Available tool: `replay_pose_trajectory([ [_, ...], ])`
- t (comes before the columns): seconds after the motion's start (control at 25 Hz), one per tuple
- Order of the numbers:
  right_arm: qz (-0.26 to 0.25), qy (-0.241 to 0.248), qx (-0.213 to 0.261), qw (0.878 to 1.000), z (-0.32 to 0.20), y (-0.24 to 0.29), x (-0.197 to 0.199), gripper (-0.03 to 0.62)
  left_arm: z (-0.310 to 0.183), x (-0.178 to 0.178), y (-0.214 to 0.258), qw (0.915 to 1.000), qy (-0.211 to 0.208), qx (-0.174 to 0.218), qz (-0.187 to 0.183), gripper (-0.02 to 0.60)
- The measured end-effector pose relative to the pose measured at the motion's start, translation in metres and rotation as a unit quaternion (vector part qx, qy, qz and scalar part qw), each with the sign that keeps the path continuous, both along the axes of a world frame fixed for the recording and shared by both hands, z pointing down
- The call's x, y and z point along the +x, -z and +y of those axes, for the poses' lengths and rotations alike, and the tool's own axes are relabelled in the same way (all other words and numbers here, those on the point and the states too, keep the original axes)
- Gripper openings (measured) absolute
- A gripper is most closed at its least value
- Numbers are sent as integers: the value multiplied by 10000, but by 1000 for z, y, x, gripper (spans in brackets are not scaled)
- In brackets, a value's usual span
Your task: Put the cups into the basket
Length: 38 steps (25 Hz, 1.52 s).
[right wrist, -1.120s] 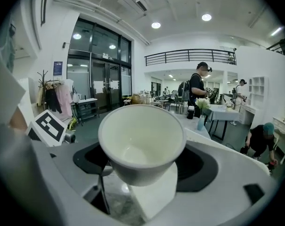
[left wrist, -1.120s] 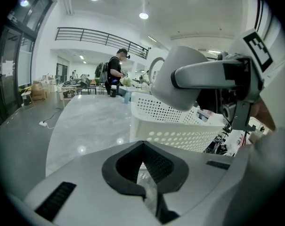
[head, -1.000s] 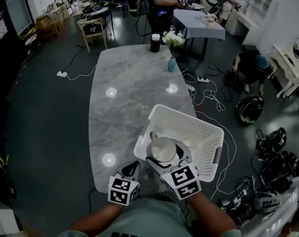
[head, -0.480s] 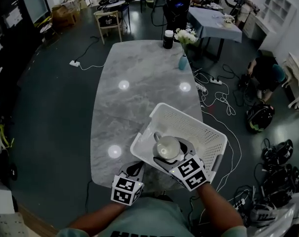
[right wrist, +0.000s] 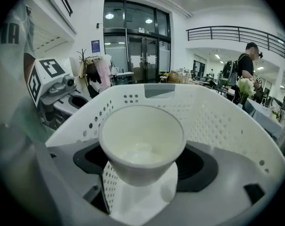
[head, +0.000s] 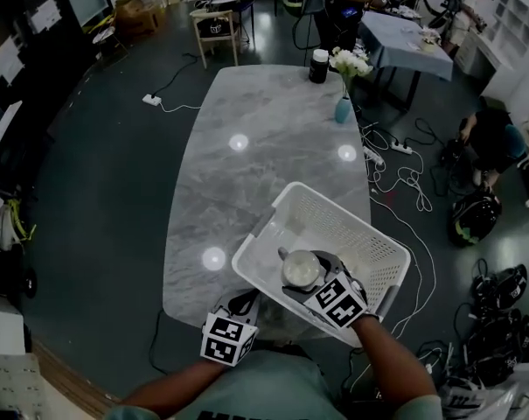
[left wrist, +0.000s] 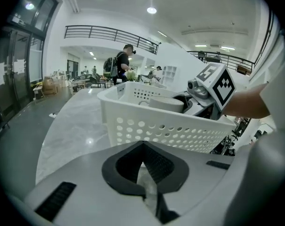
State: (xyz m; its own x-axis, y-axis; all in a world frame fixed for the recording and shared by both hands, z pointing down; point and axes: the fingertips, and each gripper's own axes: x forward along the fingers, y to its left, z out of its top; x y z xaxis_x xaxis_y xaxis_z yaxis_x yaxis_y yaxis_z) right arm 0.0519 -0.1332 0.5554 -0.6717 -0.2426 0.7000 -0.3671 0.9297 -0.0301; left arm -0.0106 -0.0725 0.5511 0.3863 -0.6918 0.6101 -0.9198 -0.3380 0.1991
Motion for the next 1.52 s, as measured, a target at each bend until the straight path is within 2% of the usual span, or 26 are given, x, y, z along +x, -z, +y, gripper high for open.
replay_pose_trajectory([
  [0.28,543,216,-173,9981,-2,-44,1,397,-1,-4,-11,9998,108,-137,-17,0],
  [0.64,1132,256,-263,9929,-2,-85,2,397,-7,-6,-14,9998,1,-174,39,0],
  [0.96,1489,142,-238,9885,-3,-106,11,397,-11,-4,-15,9996,-168,-189,88,0],
  [1.28,1539,10,-377,9874,-5,-111,16,398,-13,-11,-13,9994,-297,-164,99,0],
  [1.52,1909,70,-517,9802,0,-119,32,397,-14,-12,-13,9990,-405,-148,96,0],
])
